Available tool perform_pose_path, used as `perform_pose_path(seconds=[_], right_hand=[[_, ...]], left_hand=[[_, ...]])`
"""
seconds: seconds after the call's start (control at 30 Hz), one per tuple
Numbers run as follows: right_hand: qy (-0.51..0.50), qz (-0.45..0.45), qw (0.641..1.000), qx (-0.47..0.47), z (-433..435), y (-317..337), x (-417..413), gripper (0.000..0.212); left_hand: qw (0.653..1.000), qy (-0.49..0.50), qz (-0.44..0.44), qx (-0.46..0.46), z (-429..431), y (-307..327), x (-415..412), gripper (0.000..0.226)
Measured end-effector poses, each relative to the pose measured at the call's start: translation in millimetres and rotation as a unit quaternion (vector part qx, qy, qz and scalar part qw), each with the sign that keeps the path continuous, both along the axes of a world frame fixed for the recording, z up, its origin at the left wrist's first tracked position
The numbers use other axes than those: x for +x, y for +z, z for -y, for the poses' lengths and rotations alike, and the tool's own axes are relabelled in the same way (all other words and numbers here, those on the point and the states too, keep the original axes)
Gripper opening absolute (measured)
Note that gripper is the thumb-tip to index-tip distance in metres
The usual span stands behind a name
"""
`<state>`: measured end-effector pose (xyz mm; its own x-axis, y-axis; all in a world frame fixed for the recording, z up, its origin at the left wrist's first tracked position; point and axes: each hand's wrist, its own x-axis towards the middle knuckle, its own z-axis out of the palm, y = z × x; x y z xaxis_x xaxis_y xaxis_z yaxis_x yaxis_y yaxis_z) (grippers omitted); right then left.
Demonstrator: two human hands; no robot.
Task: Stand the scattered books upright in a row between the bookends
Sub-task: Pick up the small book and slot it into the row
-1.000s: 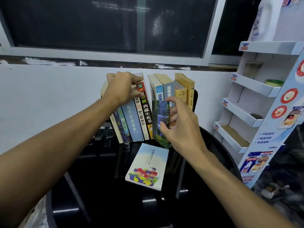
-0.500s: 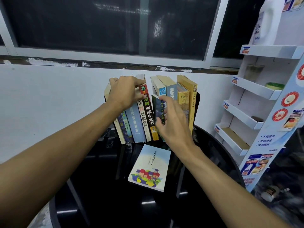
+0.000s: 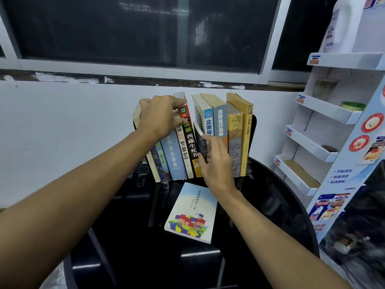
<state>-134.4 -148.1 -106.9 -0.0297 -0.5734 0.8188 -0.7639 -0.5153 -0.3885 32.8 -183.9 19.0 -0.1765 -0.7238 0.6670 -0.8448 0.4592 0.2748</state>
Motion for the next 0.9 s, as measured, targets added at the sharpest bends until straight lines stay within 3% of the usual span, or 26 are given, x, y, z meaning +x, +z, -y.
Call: perform_pose_path(seconds=[0.27,0.7,0.9], right_hand=[[-0.005,-0.019,0.999,0.047,6,-20,-3,0.054],[-0.032,-0.245,0.969,0.018,4,-7,-41,0.075],[-0.046,-0.242,0.969,0.006,10,-1,-45,0.072]], left_hand=[[1.0,0.002,-0.006,0.0,-1,0,-1,0.027],[1.0,0.002,0.0,-0.001,-2,-2,-3,0.028],[1.0,-0.004,0.003,0.002,-1,0,-5,0.03]])
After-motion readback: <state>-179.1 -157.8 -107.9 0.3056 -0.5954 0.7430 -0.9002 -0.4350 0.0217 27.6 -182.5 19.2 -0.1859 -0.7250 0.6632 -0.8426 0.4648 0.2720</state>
